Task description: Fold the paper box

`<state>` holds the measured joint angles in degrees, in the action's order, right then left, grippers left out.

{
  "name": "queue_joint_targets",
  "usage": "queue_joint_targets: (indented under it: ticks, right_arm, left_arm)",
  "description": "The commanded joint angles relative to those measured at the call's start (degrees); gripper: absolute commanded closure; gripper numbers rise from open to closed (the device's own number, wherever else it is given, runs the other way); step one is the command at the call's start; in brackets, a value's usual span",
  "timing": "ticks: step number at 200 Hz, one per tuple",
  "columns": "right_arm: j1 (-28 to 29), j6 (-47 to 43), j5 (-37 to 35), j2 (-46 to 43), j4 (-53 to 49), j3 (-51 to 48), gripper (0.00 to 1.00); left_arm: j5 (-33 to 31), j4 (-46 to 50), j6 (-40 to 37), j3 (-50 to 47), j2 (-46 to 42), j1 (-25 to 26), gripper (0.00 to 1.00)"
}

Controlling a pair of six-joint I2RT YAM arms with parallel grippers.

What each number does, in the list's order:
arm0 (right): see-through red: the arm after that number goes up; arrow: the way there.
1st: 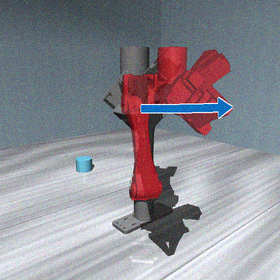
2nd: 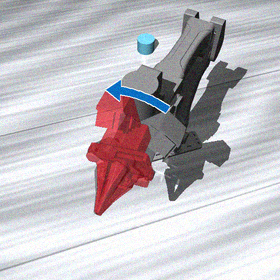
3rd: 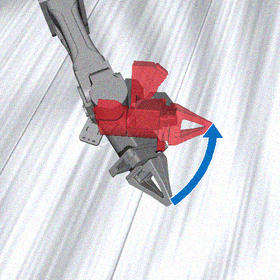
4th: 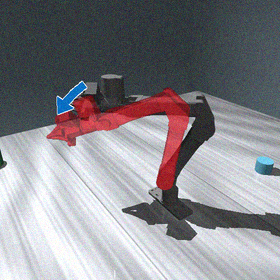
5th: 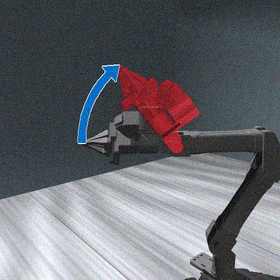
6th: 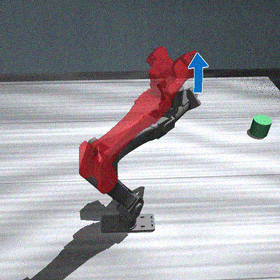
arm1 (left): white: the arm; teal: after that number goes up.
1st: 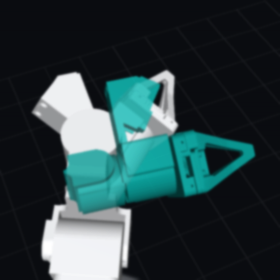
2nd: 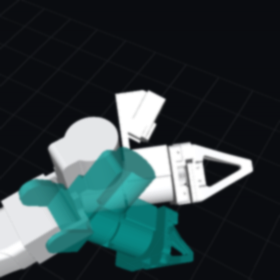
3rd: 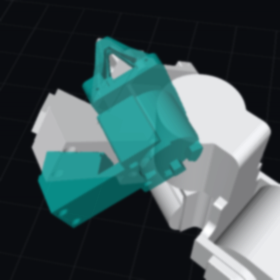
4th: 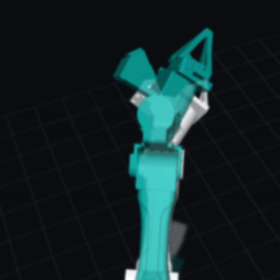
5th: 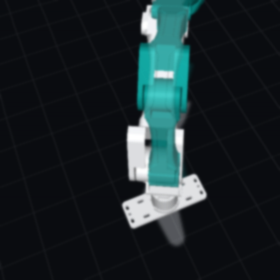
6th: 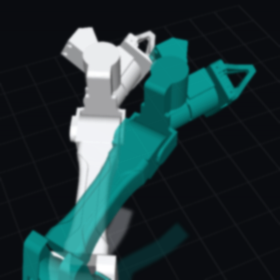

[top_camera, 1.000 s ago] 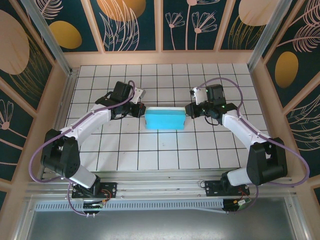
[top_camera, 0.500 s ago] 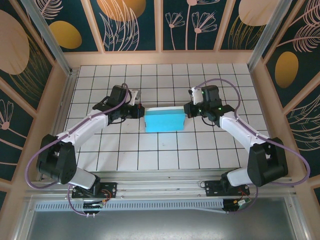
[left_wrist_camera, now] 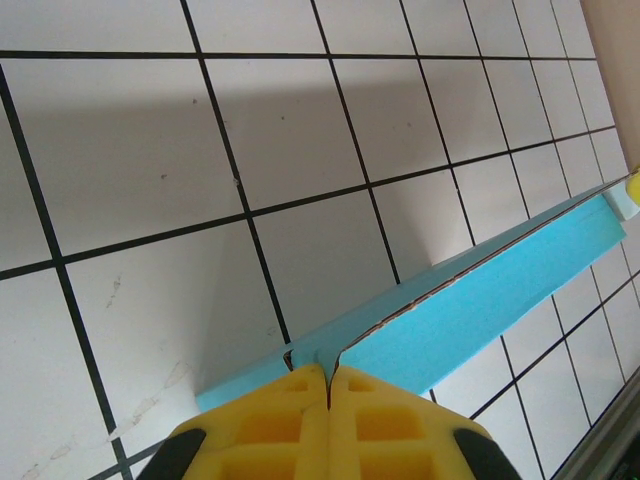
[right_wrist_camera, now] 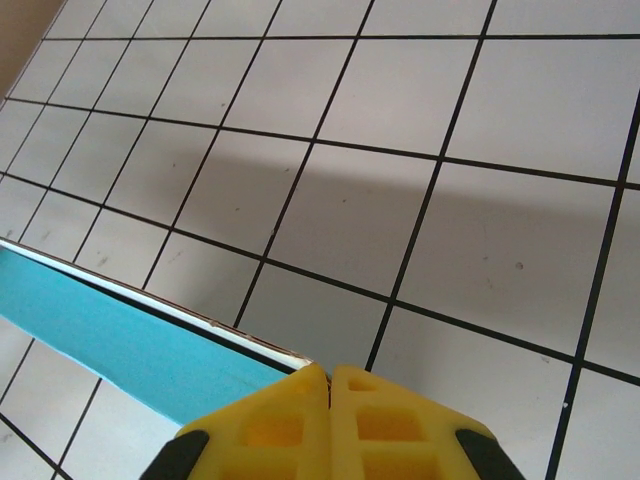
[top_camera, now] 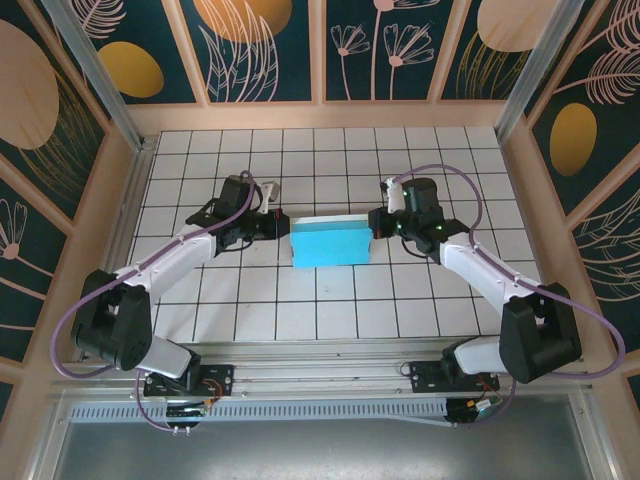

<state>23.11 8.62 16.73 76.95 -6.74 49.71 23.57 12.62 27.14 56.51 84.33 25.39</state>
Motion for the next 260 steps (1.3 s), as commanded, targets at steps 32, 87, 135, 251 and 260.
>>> queue_joint_targets:
  ticks: [32, 87, 135, 251, 260]
  right_arm:
    - [2.6, 9.4, 3.8, 0.0, 0.7, -0.7, 0.94]
    - [3.0, 11.5, 3.9, 0.8, -3.4, 2.6, 0.95]
    - [3.0, 14.6, 4.4, 3.4, -10.5, 6.8, 0.95]
    - [3.9, 8.3, -9.2, -0.7, -13.9, 7.1, 0.66]
    - [3.9, 6.1, -10.6, -1.9, -13.0, 6.2, 0.65]
  left_arm:
    - [4.3, -2.9, -0.6, -0.1, -1.8, 1.9, 1.0]
    - [1.3, -3.6, -5.3, 0.4, -2.7, 4.7, 1.0]
    - [-6.2, -3.4, -9.0, 0.2, -4.0, 7.6, 1.0]
    - [-12.0, -4.6, -9.4, -4.9, -6.6, 9.6, 1.0]
    - [-12.2, -4.5, -9.5, -4.8, -6.8, 9.5, 1.0]
